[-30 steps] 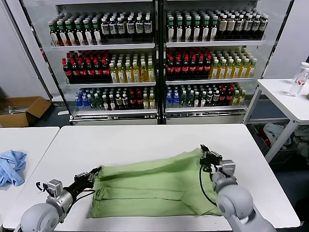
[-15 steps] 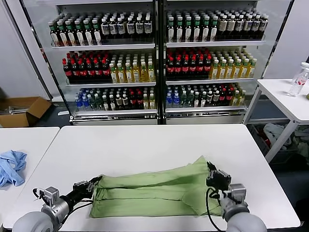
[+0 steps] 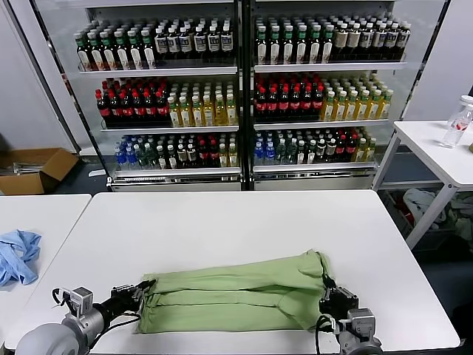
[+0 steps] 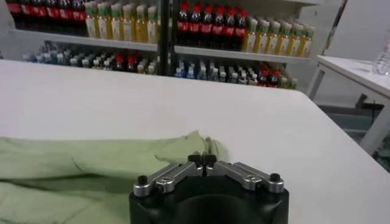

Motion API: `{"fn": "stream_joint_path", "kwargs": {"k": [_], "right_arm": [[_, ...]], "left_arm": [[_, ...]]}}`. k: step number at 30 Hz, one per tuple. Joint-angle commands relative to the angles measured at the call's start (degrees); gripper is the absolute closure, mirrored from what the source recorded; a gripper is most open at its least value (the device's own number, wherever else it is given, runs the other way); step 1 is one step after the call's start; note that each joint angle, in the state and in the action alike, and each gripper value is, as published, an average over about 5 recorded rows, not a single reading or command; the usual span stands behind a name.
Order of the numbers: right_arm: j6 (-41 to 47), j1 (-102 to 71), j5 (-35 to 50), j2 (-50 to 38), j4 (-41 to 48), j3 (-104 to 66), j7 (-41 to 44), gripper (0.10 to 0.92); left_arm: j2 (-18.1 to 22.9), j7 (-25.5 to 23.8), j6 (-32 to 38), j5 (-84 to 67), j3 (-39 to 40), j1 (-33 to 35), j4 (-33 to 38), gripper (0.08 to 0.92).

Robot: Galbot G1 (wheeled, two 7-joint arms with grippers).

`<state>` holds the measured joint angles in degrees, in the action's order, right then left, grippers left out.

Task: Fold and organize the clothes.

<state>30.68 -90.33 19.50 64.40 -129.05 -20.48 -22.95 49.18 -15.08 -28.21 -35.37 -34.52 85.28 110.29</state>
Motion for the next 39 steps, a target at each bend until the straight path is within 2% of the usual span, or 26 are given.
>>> {"fn": "stream_joint_path", "kwargs": {"k": [1,4,9,15,19,24,27,34,36,39], "right_arm": [[-0.1,-2.1,-1.7,0.3,-0.9,0.5,-0.6,0.893],[-0.9,-2.0,-1.7,0.3,-2.6,0.1,-0.5,0.811],[-1.8,-1.6,-3.5,0.3,-4.5,-0.5,-1.0,0.664],[-3.4,-2.6,-4.6,1.2,-5.4,-0.4,-2.7,0.482],[-3.4,-3.2,-4.6,1.2,-5.9,-0.7,-3.0,0.37],[-3.2,-2.8,-4.6,1.1,-6.1,-0.4,-3.3,0.237],[-3.2,-2.9,-4.8,1.2,-6.0,-0.2,-3.3,0.208],[-3.2,-3.1,-5.0,0.8,-5.6,-0.1,-3.2,0.203],[-3.2,-3.0,-5.0,0.8,-5.4,0.1,-3.2,0.202],[-3.1,-2.9,-5.1,0.7,-5.2,0.3,-3.1,0.203]], "left_arm": [[0.6,2.5,0.7,2.3,0.1,-0.3,-0.4,0.862],[1.1,5.3,1.9,1.9,-0.7,0.5,1.8,0.779],[2.8,13.9,2.7,1.2,-0.6,3.1,7.3,0.631],[8.7,25.0,1.1,1.4,-0.1,8.0,13.9,0.458],[12.8,32.1,1.6,0.9,1.9,9.2,13.4,0.346],[16.6,36.5,1.0,-3.1,4.2,6.5,11.5,0.212],[17.8,37.9,1.2,-3.8,4.8,5.4,10.8,0.182],[19.9,40.9,1.4,-7.2,6.1,4.6,10.1,0.177],[20.3,41.1,1.2,-7.2,6.5,4.9,10.1,0.189],[20.6,40.8,1.1,-7.1,7.1,5.7,10.5,0.249]]}}
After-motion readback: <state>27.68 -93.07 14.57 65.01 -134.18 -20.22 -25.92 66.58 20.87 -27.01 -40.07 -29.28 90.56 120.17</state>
